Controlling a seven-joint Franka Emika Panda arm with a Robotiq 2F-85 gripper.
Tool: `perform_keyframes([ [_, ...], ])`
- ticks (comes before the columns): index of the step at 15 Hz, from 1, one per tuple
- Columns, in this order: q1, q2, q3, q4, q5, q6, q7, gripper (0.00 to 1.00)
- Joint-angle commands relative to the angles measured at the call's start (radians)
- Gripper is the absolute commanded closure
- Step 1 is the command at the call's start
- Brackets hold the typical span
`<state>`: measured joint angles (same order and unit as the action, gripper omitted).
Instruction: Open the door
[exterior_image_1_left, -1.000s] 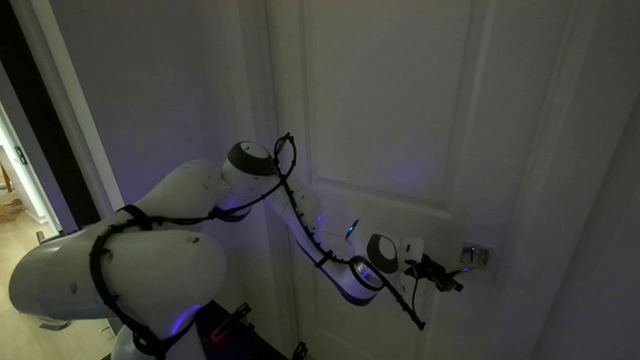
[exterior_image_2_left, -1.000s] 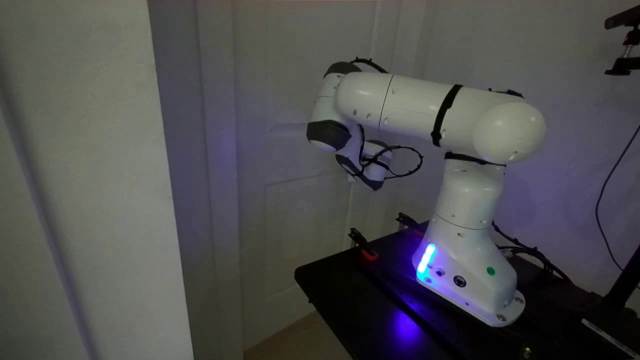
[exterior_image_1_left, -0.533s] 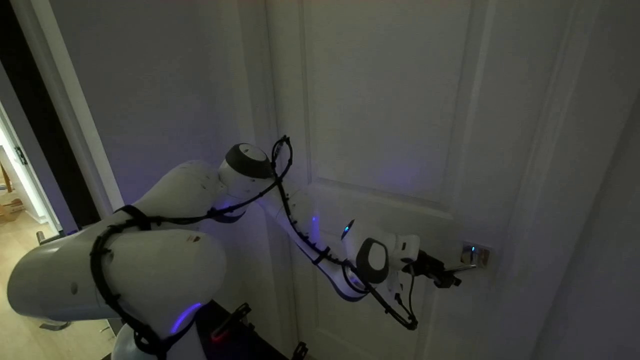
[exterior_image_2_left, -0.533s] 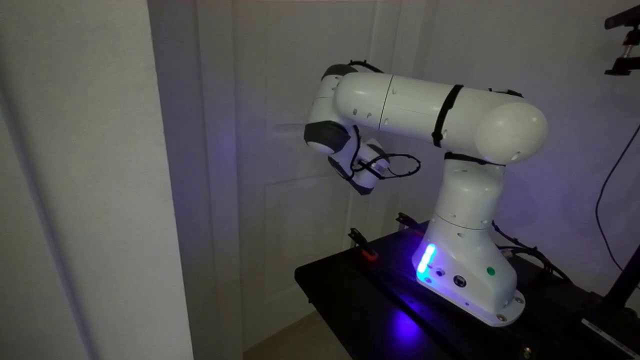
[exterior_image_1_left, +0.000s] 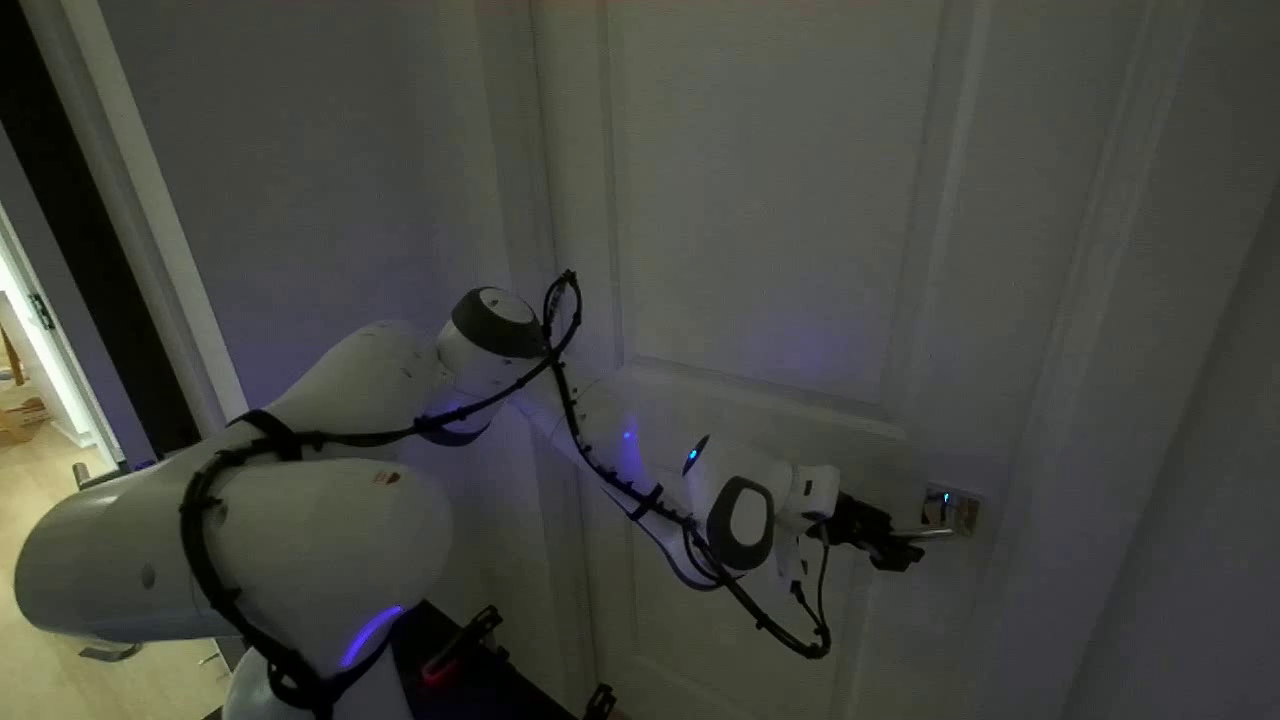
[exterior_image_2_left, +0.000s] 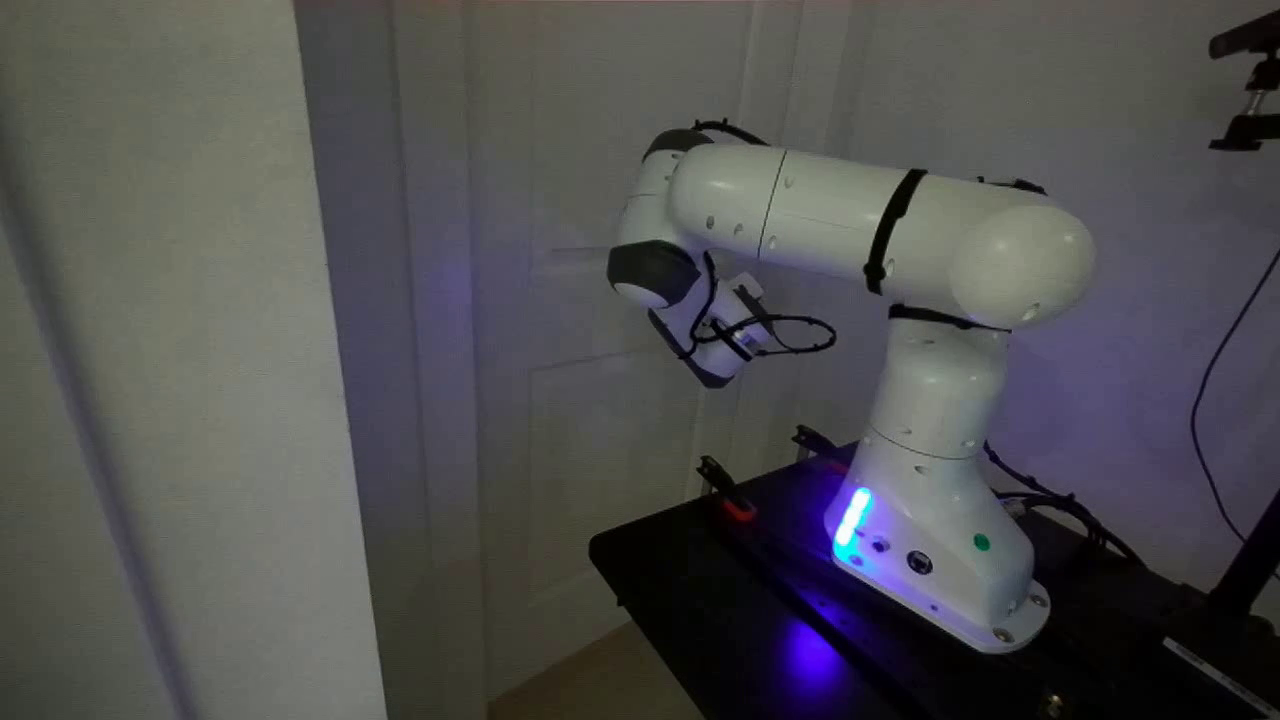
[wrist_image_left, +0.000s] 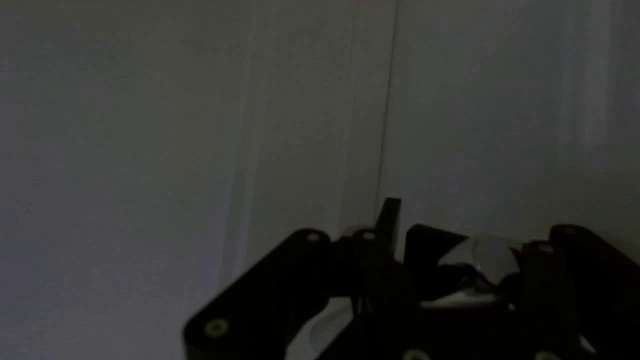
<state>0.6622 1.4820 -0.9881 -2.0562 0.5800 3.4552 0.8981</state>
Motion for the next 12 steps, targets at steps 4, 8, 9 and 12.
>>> perform_keyframes([
  [4, -0.044, -0.002, -0.032, 0.024, 0.109, 0.003, -0.107, 0.99],
  [8, -0.081, -0.004, -0.003, 0.084, 0.153, 0.005, -0.116, 0.99],
  [9, -0.089, -0.004, 0.004, 0.094, 0.162, 0.005, -0.117, 0.99],
  [12, -0.112, -0.004, 0.013, 0.122, 0.183, 0.004, -0.124, 0.99],
])
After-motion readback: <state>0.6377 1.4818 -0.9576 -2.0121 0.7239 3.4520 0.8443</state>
